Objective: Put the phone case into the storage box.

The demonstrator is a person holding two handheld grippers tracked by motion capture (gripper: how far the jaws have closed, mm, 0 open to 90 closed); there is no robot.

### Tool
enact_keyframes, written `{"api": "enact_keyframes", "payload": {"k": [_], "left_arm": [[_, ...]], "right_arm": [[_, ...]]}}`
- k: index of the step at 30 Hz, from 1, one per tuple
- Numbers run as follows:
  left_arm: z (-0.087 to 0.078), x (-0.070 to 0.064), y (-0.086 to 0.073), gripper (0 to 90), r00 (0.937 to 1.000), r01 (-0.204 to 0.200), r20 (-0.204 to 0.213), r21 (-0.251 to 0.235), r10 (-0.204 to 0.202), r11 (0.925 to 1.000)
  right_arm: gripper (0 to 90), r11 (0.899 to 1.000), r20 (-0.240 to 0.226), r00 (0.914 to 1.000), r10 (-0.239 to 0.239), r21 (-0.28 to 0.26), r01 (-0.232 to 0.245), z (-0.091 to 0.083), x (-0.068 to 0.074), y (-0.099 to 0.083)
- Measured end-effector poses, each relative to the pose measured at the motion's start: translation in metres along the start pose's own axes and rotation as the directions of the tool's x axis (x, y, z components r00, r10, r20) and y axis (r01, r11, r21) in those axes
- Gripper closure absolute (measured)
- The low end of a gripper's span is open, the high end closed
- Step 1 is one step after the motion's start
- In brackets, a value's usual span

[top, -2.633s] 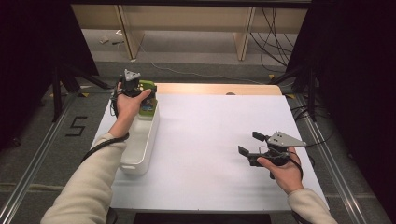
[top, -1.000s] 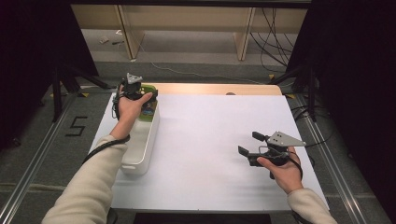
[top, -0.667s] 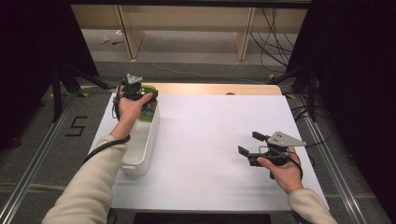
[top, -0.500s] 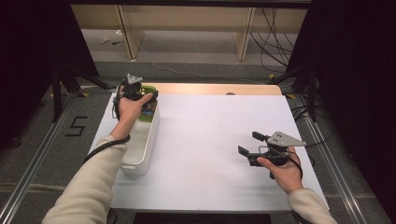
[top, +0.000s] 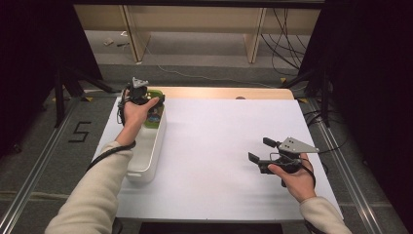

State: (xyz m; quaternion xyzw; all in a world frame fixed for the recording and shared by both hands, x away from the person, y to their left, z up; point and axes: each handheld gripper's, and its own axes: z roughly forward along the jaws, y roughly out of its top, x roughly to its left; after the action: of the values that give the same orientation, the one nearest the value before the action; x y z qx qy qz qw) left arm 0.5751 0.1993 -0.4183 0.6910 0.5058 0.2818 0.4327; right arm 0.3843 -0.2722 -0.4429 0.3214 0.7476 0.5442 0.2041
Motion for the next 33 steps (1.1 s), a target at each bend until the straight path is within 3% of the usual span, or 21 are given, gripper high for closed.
{"api": "enact_keyframes", "payload": {"k": [17,24,33], "left_arm": [[0.0031,0.0029,-0.0004,14.1,1.0000,0.003,0.004,0.012,-0.003,0.9999],[0.0030,0.0028,0.0019,1.9,0.9999,0.010,0.007,0.015,-0.010,0.9998],[0.0002,0.0009,0.0080,0.0,1.0000,0.003,0.005,-0.008,-0.003,1.0000]], "right_arm": [[16.2,1.000,-0.001,1.0000,-0.001,0.001,0.001,0.0000,-0.0001,0.0000],[16.2,1.000,-0.002,1.0000,0.001,0.003,-0.001,0.0004,0.0002,-0.0001],[16.2,1.000,-0.002,1.0000,0.002,0.006,-0.002,0.0005,0.0002,-0.0001]]}}
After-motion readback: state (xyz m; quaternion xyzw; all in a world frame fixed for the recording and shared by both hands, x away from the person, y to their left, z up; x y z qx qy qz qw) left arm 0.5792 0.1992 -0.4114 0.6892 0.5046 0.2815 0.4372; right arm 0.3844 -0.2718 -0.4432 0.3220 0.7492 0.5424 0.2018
